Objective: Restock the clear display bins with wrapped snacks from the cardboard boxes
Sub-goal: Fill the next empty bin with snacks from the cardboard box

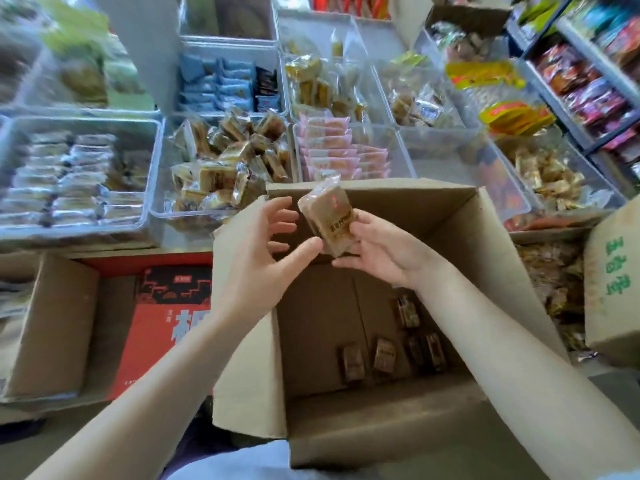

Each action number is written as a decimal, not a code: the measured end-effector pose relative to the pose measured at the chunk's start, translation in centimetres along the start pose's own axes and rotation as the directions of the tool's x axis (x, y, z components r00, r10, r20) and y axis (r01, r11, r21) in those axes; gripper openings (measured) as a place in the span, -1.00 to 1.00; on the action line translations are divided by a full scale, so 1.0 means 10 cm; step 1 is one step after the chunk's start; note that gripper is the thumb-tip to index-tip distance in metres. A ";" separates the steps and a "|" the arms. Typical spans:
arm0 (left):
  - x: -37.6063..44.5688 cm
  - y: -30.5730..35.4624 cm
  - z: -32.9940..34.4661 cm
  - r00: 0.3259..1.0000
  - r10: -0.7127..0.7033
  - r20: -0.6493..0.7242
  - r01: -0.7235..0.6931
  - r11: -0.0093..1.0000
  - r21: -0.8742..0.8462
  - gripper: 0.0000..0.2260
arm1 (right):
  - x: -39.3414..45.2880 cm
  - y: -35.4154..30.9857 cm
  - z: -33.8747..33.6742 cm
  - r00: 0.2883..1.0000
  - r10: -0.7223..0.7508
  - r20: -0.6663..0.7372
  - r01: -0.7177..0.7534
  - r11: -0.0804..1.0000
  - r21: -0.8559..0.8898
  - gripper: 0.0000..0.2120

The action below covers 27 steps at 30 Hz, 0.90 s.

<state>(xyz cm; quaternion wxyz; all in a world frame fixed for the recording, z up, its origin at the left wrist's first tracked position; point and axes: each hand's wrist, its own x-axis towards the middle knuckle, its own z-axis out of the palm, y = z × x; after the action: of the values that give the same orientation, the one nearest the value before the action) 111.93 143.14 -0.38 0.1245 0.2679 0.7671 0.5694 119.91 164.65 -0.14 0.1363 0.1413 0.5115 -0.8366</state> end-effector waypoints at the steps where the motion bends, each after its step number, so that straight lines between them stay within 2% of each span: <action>1: 0.02 0.06 -0.09 0.999 -0.015 0.029 0.019 0.991 -0.129 -0.42 | 0.04 -0.04 0.19 0.999 -0.033 0.019 0.032 0.999 0.042 -0.43; 3: 0.07 0.16 -0.30 0.998 -0.038 0.042 0.050 0.942 -0.333 -0.53 | 0.18 -0.10 0.56 0.996 -0.088 0.003 0.088 0.996 0.001 -0.57; 5: 0.16 0.17 -0.60 0.997 -0.070 -0.023 0.055 0.915 -0.399 -0.63 | 0.37 -0.16 0.90 0.991 -0.133 -0.032 0.125 0.975 -0.186 -0.65; 7: 0.29 0.06 -0.98 0.994 -0.101 -0.043 0.076 0.916 -0.395 -0.71 | 0.59 -0.26 1.22 0.979 -0.192 -0.070 0.140 0.877 -0.459 -0.68; 8: 0.37 -0.04 -1.18 0.993 -0.116 -0.017 0.101 0.917 -0.385 -0.72 | 0.73 -0.30 1.36 0.971 -0.223 -0.089 0.143 0.834 -0.532 -0.69; 10: 0.52 -0.28 -1.59 0.988 -0.140 0.056 0.151 0.919 -0.363 -0.65 | 1.05 -0.34 1.64 0.966 -0.241 -0.090 0.151 0.815 -0.559 -0.70; 13: 0.71 -0.64 -2.10 0.975 -0.196 0.103 0.220 0.917 -0.333 -0.60 | 1.59 -0.28 1.95 0.982 -0.179 -0.055 0.114 0.804 -0.583 -0.63; 15: 0.85 -0.97 -2.48 0.966 -0.239 0.098 0.258 0.908 -0.330 -0.63 | 2.06 -0.17 2.18 0.987 -0.154 -0.044 0.092 0.772 -0.629 -0.62; 17: 0.99 -1.34 -2.81 0.963 -0.263 0.052 0.268 0.941 -0.207 -0.66 | 2.53 -0.05 2.34 0.980 -0.182 -0.075 0.079 0.710 -0.700 -0.68; 19: 1.11 -1.76 -3.11 0.963 -0.269 0.010 0.268 0.962 0.045 -0.62 | 2.98 0.05 2.43 0.942 -0.283 -0.179 0.015 0.568 -0.823 -0.70; 20: 1.16 -1.99 -3.23 0.962 -0.272 0.009 0.264 0.942 0.205 -0.58 | 3.20 0.08 2.45 0.909 -0.354 -0.221 -0.030 0.474 -0.880 -0.70; 22: 1.21 -2.42 -3.43 0.963 -0.265 0.044 0.202 0.823 0.531 -0.49 | 3.62 0.14 2.46 0.866 -0.456 -0.207 -0.093 0.261 -0.961 -0.68; 23: 1.21 -2.60 -3.49 0.963 -0.261 0.069 0.160 0.758 0.633 -0.45 | 3.82 0.17 2.45 0.867 -0.470 -0.166 -0.117 0.132 -0.984 -0.69; 25: 1.19 -2.85 -3.55 0.950 -0.286 0.126 0.108 0.679 0.726 -0.38 | 4.16 0.26 2.43 0.907 -0.412 -0.087 -0.167 -0.164 -0.972 -0.74; 27: 1.17 -2.99 -3.55 0.938 -0.308 0.161 0.079 0.641 0.763 -0.32 | 4.40 0.37 2.47 0.956 -0.288 -0.055 -0.179 -0.425 -0.887 -0.79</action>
<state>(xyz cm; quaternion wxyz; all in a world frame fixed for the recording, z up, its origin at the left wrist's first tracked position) 76.62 114.78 -15.81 0.1704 0.2872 0.9315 0.1445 78.27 137.26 -8.98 0.0747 0.0476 0.9960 0.0098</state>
